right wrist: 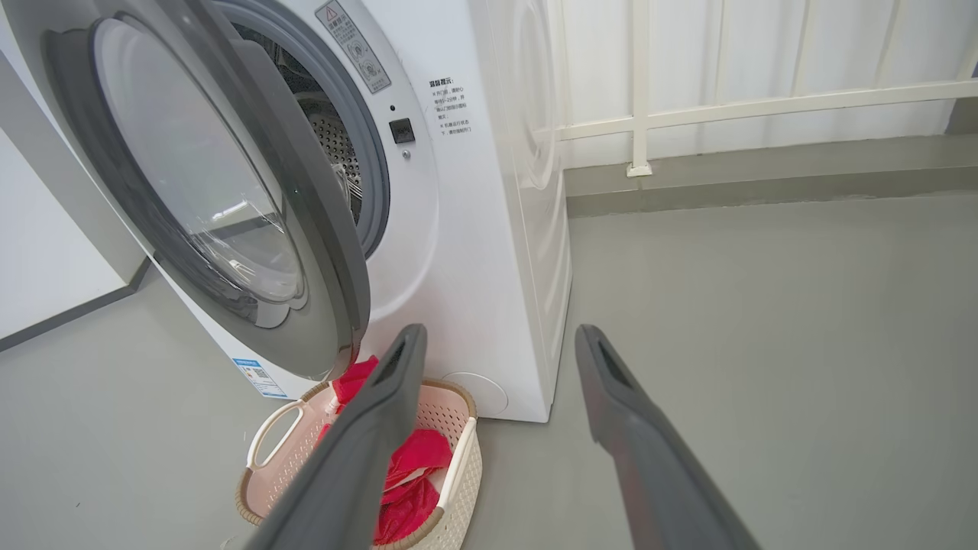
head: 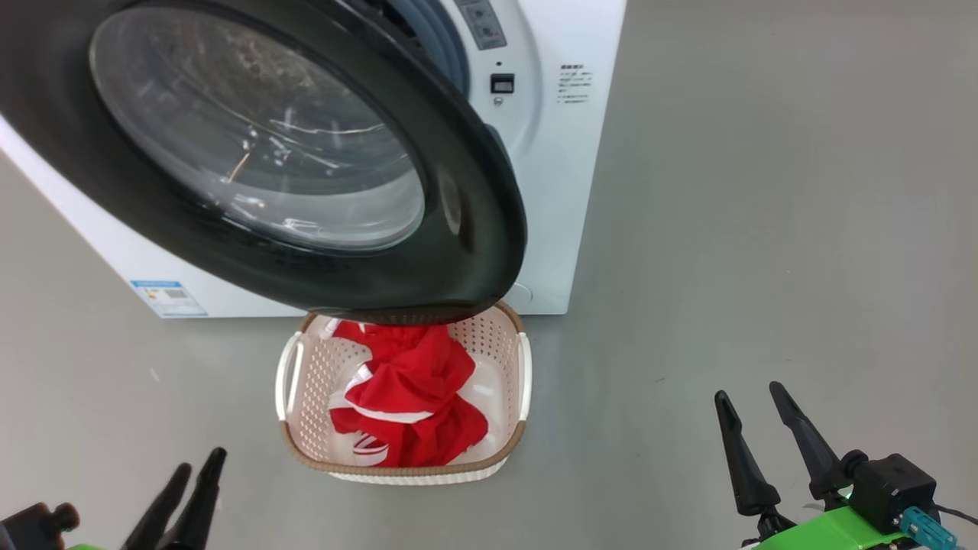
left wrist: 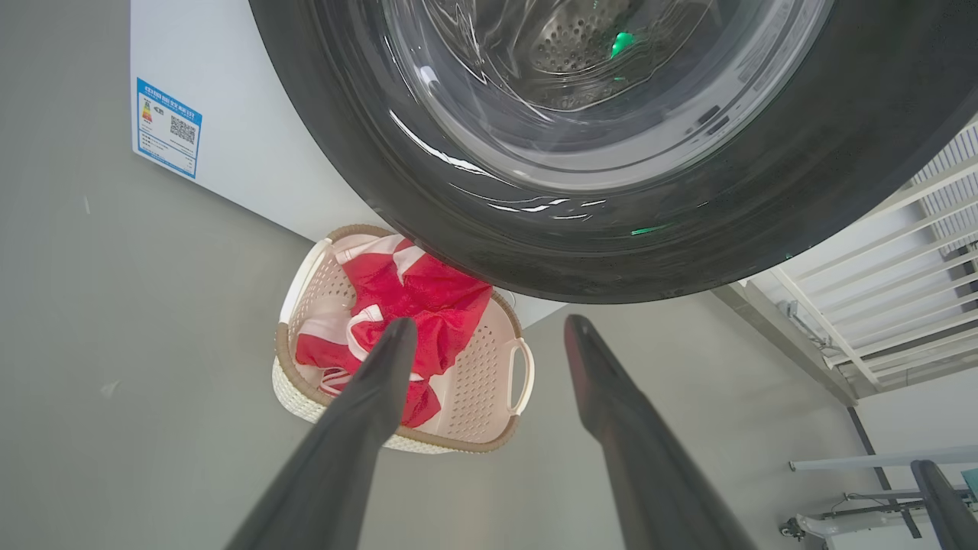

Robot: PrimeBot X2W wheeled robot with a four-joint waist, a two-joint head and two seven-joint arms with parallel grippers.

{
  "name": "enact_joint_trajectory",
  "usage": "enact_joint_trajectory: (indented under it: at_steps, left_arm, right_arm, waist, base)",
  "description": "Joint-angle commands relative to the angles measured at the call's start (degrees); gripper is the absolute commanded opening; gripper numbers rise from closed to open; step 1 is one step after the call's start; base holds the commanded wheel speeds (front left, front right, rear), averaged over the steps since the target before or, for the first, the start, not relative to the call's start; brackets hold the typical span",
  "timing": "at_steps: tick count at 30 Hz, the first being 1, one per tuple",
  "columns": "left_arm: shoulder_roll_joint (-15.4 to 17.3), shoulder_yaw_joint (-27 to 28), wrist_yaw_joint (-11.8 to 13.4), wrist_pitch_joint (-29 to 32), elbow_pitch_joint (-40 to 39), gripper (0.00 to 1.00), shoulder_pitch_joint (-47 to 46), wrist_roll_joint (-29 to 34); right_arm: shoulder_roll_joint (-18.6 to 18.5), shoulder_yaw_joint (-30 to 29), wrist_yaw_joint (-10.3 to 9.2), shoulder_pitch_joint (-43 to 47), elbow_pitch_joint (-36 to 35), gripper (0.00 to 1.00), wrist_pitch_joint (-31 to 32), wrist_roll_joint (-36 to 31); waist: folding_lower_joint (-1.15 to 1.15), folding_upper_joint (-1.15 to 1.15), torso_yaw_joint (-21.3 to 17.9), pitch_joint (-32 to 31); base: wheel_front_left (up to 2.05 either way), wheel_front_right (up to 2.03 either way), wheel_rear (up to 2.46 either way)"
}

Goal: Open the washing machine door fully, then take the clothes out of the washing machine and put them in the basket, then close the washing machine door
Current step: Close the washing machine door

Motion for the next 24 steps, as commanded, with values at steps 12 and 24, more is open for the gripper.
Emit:
enact_joint_trajectory:
  at_steps: [12,24]
  left_arm:
    - [-6.91,17.25,-0.39,-0.7,-0.19,1.0,4.33,25.85]
    - [-15.56,27.53,-0.39,-0.7,-5.54,1.0,8.04,44.56]
  right_arm:
    - [-0.27,-0.84,0.26,0.6,-2.02,1.0,-0.36,-0.2]
    - [-0.27,-1.92,0.26,1.24,-2.81,1.0,-0.36,0.68]
  waist:
    - [0.0,0.0,-3.07,-1.1]
    - [0.0,0.0,-3.82,-1.83]
  base:
    - [0.0,0.0,0.0]
    - [0.0,0.0,0.0]
